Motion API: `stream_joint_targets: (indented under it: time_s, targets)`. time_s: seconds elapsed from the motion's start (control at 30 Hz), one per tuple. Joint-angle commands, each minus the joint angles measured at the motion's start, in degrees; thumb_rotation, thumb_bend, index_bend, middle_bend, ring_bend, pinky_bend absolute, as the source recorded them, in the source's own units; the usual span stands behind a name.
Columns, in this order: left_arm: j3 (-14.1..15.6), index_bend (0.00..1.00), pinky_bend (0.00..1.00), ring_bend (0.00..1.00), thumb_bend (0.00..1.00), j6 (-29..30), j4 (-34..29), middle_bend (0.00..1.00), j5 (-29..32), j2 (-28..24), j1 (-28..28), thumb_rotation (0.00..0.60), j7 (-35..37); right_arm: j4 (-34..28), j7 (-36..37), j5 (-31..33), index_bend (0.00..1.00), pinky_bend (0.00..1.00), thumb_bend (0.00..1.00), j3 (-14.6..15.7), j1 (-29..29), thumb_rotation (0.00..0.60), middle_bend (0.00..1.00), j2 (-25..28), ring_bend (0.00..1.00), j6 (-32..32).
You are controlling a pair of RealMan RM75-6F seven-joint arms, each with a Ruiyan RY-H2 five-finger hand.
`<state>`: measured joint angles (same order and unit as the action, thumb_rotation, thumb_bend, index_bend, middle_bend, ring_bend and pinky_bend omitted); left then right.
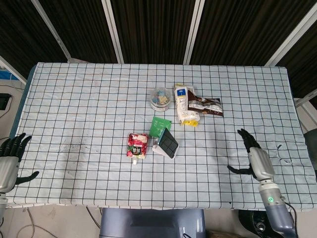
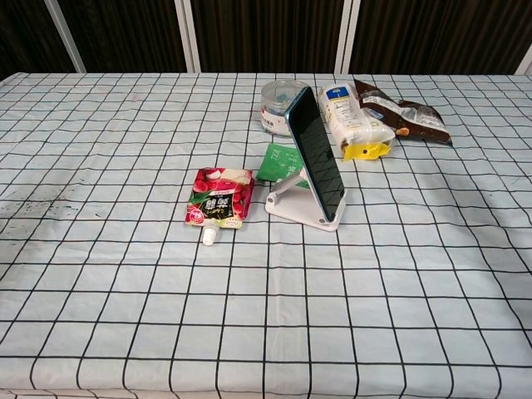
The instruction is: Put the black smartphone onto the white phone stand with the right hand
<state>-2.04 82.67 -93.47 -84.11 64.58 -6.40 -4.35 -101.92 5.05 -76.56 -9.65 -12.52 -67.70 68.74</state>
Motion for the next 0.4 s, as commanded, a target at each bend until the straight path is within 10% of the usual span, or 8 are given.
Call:
stream_joint_targets:
  time_s: [0.03,0.4]
  targets:
    - [0.2,0.00,0.00,0.00,0.00,0.0,0.1,0.00,-0.1,0.1,0.1,0.600,-1.3,0.7,-7.3,-4.4,0.00,0.14,0.07,4.7,3.4,0.600,0.00,5.1,0.00,2.8]
    - [0.1,0.00,0.00,0.00,0.00,0.4,0.0,0.00,0.2,0.3,0.2,0.600,-3.4,4.1,-17.5,-5.1,0.00,0.14,0.06,6.1,6.1,0.600,0.00,2.8,0.00,9.1]
